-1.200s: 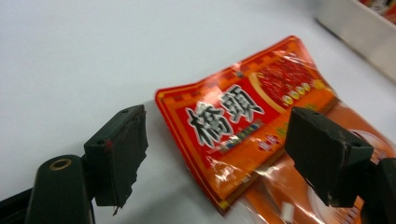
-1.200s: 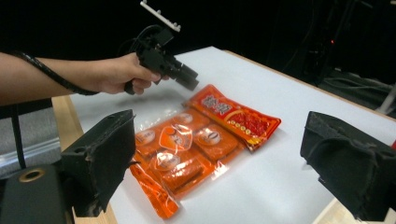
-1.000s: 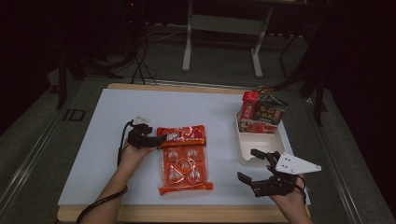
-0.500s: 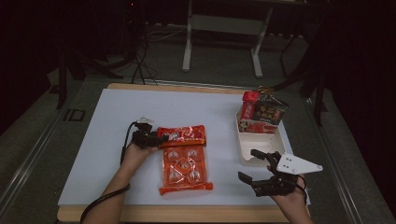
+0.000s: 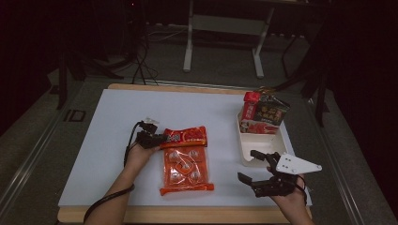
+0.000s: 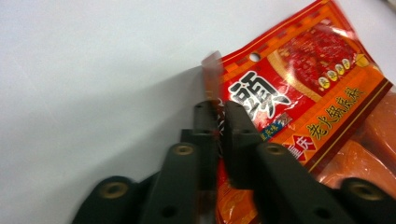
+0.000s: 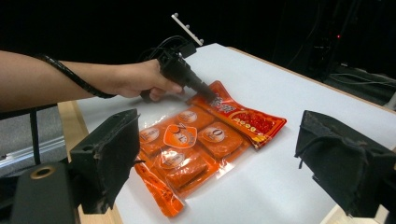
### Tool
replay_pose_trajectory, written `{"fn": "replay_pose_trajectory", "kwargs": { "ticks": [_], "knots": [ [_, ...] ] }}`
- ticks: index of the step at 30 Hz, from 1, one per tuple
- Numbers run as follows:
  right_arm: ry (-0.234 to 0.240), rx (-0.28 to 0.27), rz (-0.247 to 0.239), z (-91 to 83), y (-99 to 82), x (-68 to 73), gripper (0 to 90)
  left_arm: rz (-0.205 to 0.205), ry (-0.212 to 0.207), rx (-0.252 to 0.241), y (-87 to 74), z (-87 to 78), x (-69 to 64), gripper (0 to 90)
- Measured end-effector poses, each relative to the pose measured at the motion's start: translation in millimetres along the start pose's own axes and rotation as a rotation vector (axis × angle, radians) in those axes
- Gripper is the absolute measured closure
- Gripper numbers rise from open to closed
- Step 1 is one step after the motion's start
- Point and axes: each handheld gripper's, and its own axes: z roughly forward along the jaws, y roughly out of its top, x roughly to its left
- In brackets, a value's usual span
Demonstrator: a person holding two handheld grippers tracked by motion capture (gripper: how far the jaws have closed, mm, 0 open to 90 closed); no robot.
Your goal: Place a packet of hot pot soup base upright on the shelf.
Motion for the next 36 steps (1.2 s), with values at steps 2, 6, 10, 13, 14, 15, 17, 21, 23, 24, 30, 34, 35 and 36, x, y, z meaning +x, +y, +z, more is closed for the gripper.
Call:
{"fn": "replay_pose_trajectory", "kwargs": {
  "ticks": [2, 6, 10, 13, 14, 15, 17, 21, 23, 24, 30, 34, 35, 36],
  "knots": [
    [0.003, 0.004, 0.008, 0.7, 0.2, -0.2, 13.5, 0.017, 0.010, -0.017, -0.2, -1.3, -2.4, 89.7],
    [0.002, 0.003, 0.019, 1.3, 0.3, -0.4, 13.5, 0.040, 0.044, -0.041, 1.0, -6.8, -9.3, 90.0],
    [0.006, -0.001, 0.020, 0.3, 0.5, -0.3, 12.0, 0.062, 0.044, -0.089, 4.1, -17.6, -17.6, 90.0],
    [0.002, -0.004, 0.031, -0.6, 0.3, -2.0, 11.3, 0.092, 0.039, -0.120, 6.3, -25.6, -23.1, 90.0],
    [0.009, -0.007, 0.036, -0.9, 0.2, -2.6, 11.2, 0.102, 0.040, -0.130, 7.1, -28.6, -24.9, 90.0],
    [0.009, -0.008, 0.041, -1.3, 0.3, -3.3, 11.2, 0.105, 0.030, -0.144, 7.9, -31.6, -26.5, 90.0],
    [-0.012, -0.013, 0.039, -1.9, 0.4, -4.1, 11.2, 0.119, 0.025, -0.162, 9.5, -38.1, -29.4, 90.0],
    [-0.034, -0.013, 0.010, -3.2, 0.8, -6.8, 13.9, 0.140, -0.002, -0.209, 12.4, -52.4, -34.6, 90.0],
    [-0.045, -0.028, 0.008, -4.2, 0.5, -8.9, 14.6, 0.157, -0.014, -0.227, 14.2, -59.7, -37.5, 90.0],
    [-0.044, -0.040, 0.011, -4.8, 0.5, -10.2, 14.7, 0.158, -0.020, -0.239, 14.8, -63.3, -39.2, 90.0],
    [-0.067, -0.043, -0.013, -6.7, 4.0, -12.8, 15.4, 0.199, -0.067, -0.298, 18.2, -83.1, -50.0, 90.0],
    [-0.074, -0.027, 0.027, -5.0, 5.6, -14.7, 13.6, 0.230, -0.083, -0.329, 21.8, -93.9, -59.5, 90.0],
    [-0.081, -0.020, 0.029, -4.8, 6.1, -15.0, 13.6, 0.241, -0.092, -0.336, 22.6, -96.4, -62.0, 90.0],
    [-0.081, -0.020, 0.029, -4.8, 6.1, -15.0, 13.6, 0.241, -0.092, -0.336, 22.6, -96.4, -62.0, 90.0]
  ]
}}
